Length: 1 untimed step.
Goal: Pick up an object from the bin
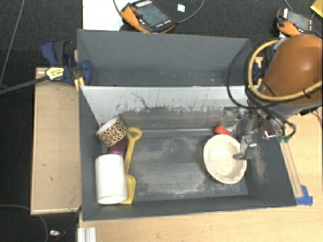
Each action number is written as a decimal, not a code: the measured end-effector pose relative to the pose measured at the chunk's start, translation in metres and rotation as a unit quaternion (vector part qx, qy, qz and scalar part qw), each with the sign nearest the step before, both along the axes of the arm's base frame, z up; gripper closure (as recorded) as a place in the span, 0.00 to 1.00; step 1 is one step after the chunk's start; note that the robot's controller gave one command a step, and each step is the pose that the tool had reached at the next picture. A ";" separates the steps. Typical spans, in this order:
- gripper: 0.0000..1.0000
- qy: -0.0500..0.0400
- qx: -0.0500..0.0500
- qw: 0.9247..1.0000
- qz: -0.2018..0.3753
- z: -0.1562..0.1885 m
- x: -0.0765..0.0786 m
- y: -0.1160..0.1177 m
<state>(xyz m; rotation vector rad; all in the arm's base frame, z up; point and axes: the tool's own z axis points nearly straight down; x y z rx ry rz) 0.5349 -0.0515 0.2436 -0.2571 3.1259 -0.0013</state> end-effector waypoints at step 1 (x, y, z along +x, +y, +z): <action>0.00 0.002 0.000 0.997 0.082 -0.074 -0.026 -0.027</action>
Offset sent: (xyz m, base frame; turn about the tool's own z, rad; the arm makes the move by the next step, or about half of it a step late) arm -0.0289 -0.0294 -0.0894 -0.2355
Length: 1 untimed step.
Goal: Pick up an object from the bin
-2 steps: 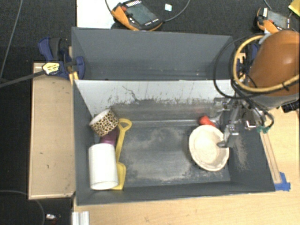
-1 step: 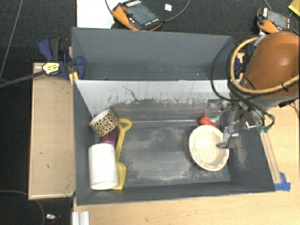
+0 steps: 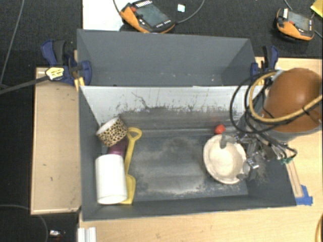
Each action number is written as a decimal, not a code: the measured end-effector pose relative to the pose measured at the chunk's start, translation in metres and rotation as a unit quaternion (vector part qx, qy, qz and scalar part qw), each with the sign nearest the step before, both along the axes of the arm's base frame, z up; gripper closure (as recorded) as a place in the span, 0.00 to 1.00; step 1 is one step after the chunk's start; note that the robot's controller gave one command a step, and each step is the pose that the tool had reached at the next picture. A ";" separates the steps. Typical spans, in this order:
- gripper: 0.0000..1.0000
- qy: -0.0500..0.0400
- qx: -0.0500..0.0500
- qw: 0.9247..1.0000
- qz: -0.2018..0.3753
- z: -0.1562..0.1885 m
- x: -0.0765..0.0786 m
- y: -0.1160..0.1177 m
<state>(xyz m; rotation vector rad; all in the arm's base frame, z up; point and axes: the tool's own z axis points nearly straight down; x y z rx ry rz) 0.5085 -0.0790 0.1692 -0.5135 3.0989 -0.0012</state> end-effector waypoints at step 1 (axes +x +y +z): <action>0.00 -0.009 0.000 0.999 0.034 -0.015 -0.002 -0.002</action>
Offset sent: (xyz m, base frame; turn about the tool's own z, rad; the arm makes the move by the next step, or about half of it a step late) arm 0.0043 -0.0035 -0.0625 -0.2238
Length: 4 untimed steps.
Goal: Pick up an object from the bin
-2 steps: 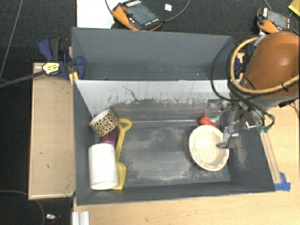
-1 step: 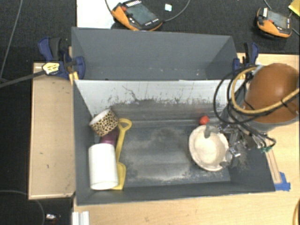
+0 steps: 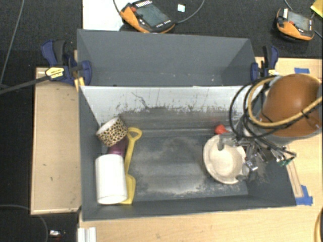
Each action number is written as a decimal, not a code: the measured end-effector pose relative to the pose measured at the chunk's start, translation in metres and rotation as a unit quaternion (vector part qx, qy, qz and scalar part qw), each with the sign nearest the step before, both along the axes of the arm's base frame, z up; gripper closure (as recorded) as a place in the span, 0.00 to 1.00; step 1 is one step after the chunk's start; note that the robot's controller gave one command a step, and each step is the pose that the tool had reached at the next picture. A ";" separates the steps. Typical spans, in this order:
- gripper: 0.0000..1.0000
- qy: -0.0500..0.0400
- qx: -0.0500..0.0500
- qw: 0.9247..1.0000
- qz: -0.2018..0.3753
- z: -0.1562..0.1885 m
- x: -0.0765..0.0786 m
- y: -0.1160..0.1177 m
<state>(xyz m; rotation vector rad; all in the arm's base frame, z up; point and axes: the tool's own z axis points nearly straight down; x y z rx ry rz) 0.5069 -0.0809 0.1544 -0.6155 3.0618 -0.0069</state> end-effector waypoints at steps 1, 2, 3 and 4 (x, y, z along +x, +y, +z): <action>0.00 0.006 -0.001 0.997 0.077 -0.048 0.006 -0.001; 1.00 -0.002 0.000 1.000 0.000 -0.078 0.007 -0.009; 1.00 -0.002 -0.001 1.000 0.001 -0.078 0.007 -0.009; 1.00 -0.002 0.000 1.000 -0.008 -0.082 0.005 -0.017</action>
Offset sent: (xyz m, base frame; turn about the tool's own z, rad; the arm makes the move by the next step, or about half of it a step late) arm 0.0058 -0.0091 -0.0791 0.0027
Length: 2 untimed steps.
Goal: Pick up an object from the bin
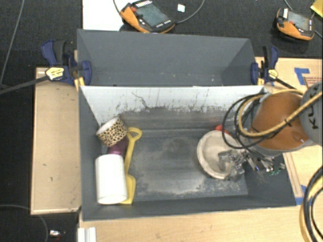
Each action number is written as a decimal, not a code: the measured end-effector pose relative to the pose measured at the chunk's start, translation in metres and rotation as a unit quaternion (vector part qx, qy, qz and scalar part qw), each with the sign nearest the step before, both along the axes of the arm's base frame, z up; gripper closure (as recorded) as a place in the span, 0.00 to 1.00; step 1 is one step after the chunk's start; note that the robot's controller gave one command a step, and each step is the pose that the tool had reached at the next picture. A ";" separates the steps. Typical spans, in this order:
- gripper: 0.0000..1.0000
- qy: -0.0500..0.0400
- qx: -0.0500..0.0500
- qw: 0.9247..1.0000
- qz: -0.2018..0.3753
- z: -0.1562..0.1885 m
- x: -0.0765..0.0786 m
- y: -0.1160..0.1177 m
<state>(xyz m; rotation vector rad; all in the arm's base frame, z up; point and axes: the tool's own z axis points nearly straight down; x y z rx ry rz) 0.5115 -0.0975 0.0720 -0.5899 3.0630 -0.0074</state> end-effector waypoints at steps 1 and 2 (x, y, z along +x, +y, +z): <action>1.00 -0.002 -0.001 1.000 -0.002 -0.001 0.004 0.005; 1.00 -0.003 -0.002 1.000 0.019 -0.002 -0.033 -0.014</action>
Offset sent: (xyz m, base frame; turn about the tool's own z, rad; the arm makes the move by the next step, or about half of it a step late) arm -0.0335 -0.0134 -0.0020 -0.0404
